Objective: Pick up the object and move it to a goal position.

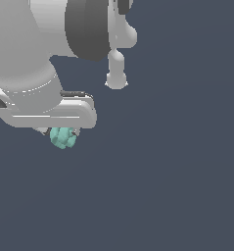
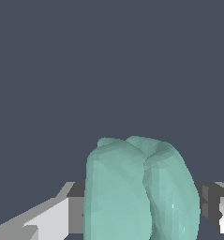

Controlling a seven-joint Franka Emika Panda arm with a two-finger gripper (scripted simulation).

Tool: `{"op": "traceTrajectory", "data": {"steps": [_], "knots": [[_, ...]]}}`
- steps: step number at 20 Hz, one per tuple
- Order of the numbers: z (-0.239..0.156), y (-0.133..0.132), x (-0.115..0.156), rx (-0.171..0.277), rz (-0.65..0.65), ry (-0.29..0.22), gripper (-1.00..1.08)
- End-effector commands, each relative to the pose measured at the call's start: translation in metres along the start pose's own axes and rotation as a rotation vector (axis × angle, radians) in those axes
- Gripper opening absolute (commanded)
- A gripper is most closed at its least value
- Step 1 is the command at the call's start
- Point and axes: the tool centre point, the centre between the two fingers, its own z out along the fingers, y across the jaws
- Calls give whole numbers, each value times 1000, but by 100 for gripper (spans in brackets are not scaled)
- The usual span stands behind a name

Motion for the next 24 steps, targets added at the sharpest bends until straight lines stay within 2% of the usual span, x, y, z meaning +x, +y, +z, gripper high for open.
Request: {"op": "traceTrajectory", "data": {"steps": [1, 12, 24], "knots": [[-19, 5, 0, 0, 0, -1, -100], [-72, 20, 3, 0, 0, -1, -100], [-88, 25, 5, 0, 0, -1, -100]]}}
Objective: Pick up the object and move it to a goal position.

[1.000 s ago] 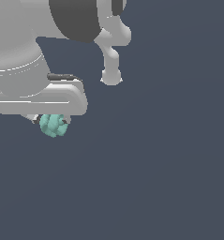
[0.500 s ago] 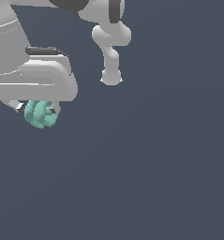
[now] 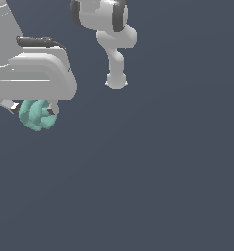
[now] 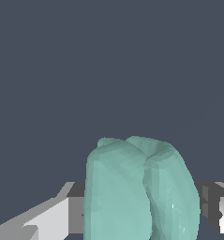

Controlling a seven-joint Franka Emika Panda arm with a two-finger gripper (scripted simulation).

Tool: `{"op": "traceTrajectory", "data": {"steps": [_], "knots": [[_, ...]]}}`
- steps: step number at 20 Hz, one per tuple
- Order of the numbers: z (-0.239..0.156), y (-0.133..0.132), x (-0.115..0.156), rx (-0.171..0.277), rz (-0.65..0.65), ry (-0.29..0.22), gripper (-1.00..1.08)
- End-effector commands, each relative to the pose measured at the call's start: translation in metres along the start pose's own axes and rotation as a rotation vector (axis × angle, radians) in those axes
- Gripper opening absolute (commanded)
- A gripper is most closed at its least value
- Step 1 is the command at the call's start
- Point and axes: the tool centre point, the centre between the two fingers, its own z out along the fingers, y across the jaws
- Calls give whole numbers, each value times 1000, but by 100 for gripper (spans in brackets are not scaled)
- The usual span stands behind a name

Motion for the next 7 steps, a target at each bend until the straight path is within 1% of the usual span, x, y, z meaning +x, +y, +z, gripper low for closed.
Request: {"op": "traceTrajectory", "data": {"steps": [1, 7], "knots": [[-2, 0, 0, 0, 0, 0, -100], [-2, 1, 0, 0, 0, 0, -100]]}}
